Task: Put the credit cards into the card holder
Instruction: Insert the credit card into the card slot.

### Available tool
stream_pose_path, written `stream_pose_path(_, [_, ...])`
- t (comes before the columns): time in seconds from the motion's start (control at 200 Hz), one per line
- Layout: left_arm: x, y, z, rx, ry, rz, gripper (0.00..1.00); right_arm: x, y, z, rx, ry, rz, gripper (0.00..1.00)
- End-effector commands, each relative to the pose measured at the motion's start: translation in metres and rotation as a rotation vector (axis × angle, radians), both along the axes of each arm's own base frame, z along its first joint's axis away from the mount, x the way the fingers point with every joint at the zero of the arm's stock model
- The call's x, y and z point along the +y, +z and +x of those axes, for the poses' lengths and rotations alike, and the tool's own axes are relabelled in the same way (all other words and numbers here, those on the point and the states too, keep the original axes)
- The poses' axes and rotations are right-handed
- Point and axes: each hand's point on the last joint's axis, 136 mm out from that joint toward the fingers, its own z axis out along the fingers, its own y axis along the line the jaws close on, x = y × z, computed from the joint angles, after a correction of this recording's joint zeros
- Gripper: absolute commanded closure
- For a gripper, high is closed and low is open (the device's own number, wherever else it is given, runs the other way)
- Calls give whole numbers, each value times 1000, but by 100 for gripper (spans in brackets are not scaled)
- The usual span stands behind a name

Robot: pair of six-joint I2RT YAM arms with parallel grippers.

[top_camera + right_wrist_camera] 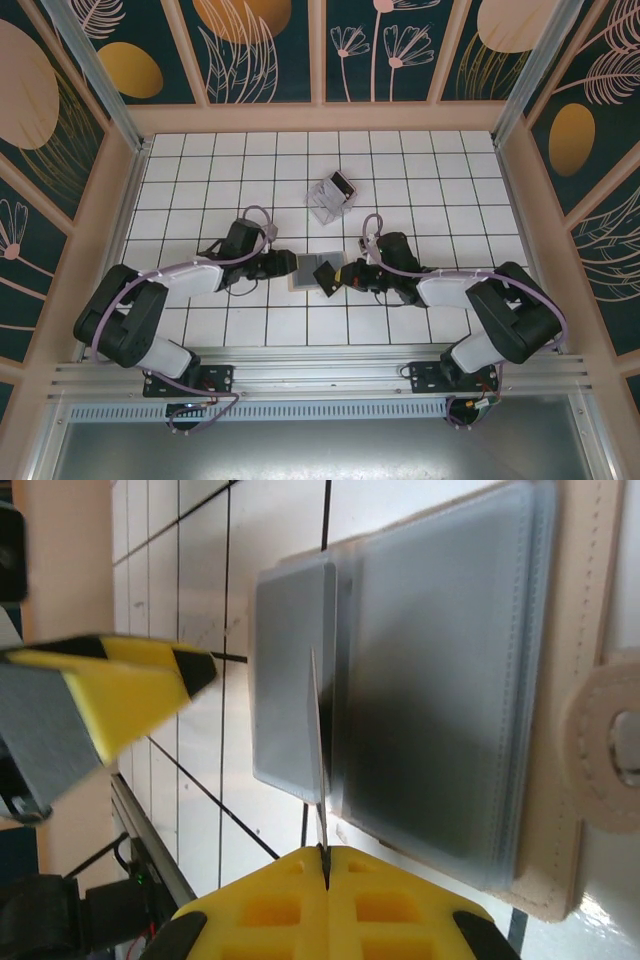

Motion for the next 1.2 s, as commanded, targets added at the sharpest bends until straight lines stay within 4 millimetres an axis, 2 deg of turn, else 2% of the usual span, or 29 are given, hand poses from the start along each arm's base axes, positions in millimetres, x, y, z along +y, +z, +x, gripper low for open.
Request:
stream_pose_path(0.0, [-3,-14,-9,56,7,19,49,0,7,11,-56,-41,18,100])
stream_pose_path(0.17, [0,-23,-11,75,45,21,53,-10,9,16,-73,-81,-3,100])
stream_pose_path(0.355, [1,-34,-15,100,52,21,54,-4,3,16,-50,-60,19,100])
stream_pose_path(0.671, [-6,-37,-12,100,41,9,54,0,-5,21,-47,-55,7,100])
stream_pose_path(0.806, [-8,-37,-12,99,37,8,54,2,-3,29,-62,-71,9,100])
stream_pose_path(0.976, [-6,-36,-11,89,47,20,54,-4,-1,34,-74,-113,-5,100])
stream_pose_path(1.196, [-8,-42,-13,105,48,11,54,6,6,47,-87,-132,57,100])
